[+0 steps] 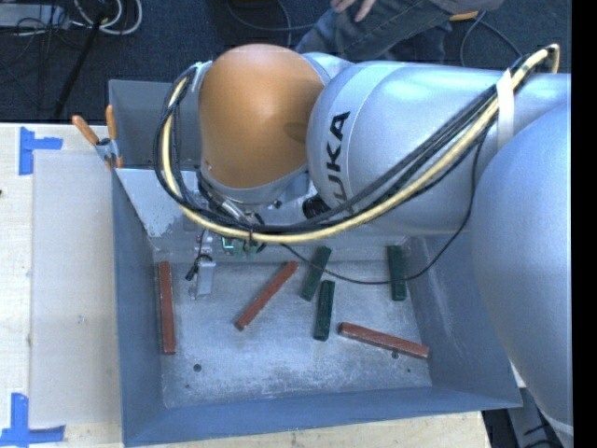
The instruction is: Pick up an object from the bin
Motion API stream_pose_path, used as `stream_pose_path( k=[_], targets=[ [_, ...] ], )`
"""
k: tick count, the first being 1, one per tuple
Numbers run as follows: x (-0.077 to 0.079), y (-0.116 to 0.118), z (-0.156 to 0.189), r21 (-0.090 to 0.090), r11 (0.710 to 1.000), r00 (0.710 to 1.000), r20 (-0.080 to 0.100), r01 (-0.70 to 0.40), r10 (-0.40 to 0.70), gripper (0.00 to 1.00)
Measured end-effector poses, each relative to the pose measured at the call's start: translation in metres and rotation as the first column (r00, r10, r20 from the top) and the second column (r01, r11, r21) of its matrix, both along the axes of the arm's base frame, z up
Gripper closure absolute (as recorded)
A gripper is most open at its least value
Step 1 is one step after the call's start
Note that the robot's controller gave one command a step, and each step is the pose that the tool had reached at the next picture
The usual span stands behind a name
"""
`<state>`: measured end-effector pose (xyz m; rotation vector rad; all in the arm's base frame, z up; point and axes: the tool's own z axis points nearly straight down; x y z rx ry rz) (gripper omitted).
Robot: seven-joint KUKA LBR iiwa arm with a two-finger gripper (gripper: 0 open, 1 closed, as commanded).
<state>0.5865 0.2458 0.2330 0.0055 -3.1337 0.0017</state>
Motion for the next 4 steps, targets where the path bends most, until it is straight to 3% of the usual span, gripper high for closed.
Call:
stream_pose_path(
  k=[1,2,3,4],
  targets=[
    [0.008,-0.059,-0.082,0.0,0.936,0.936,0.002,-0.351,0.351,0.0],
    [-0.027,-0.164,-0.161,0.0,0.951,0.951,-0.002,-0.308,0.308,0.0],
    [-0.025,-0.159,-0.158,0.002,0.95,0.95,0.007,-0.311,0.311,1.0],
    [-0.03,-0.158,-0.053,0.0,0.938,0.938,0.015,-0.346,0.346,1.0]
  ],
)
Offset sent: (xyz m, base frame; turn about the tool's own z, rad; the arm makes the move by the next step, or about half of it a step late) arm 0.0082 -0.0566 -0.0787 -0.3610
